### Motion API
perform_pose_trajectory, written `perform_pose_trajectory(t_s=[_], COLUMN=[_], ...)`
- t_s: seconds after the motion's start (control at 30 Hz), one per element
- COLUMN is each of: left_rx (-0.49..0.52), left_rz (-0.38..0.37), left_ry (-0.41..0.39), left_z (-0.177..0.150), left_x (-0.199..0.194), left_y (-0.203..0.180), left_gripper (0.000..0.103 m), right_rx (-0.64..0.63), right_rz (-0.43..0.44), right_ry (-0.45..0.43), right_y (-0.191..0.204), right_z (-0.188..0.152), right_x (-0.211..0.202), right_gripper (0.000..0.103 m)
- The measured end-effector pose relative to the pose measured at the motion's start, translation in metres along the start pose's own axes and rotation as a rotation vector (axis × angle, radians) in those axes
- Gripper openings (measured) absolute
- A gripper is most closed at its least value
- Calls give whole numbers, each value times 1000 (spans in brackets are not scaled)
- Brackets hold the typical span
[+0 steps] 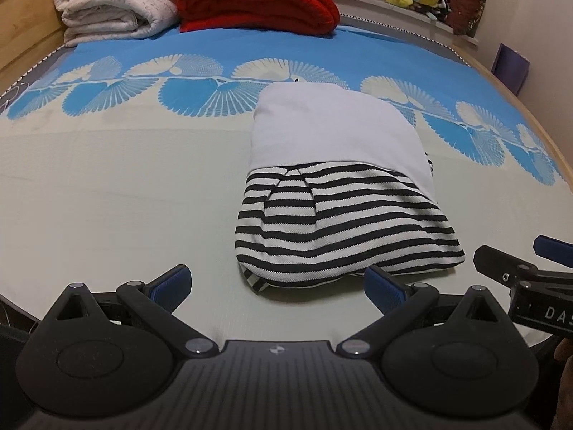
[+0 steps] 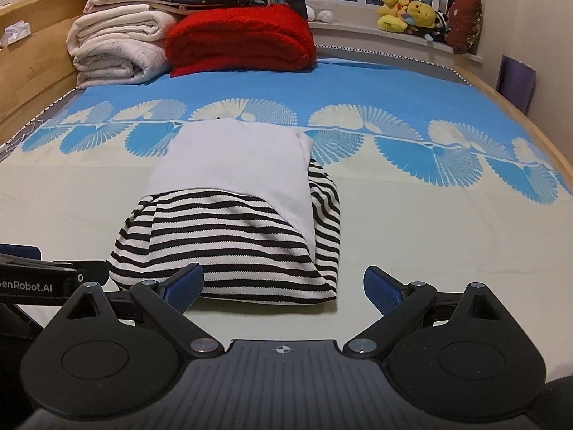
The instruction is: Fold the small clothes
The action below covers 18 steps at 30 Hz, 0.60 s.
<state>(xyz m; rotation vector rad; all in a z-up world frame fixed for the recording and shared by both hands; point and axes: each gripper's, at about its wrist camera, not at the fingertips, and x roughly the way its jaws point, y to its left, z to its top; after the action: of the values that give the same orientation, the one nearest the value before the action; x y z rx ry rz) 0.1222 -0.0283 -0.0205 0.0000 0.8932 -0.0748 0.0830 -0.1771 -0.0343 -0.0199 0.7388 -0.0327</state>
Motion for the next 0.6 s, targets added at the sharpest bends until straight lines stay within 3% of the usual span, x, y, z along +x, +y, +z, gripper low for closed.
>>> perform_pose_trajectory(t_s=[0.6], left_rx=[18], left_rz=[14], left_ry=[14], left_z=[1], left_x=[9], left_y=[-7], left_gripper=[102], right_rx=[40], right_rz=[24], right_ry=[39], right_y=[-10], right_z=[2], right_x=[12], right_gripper=[96])
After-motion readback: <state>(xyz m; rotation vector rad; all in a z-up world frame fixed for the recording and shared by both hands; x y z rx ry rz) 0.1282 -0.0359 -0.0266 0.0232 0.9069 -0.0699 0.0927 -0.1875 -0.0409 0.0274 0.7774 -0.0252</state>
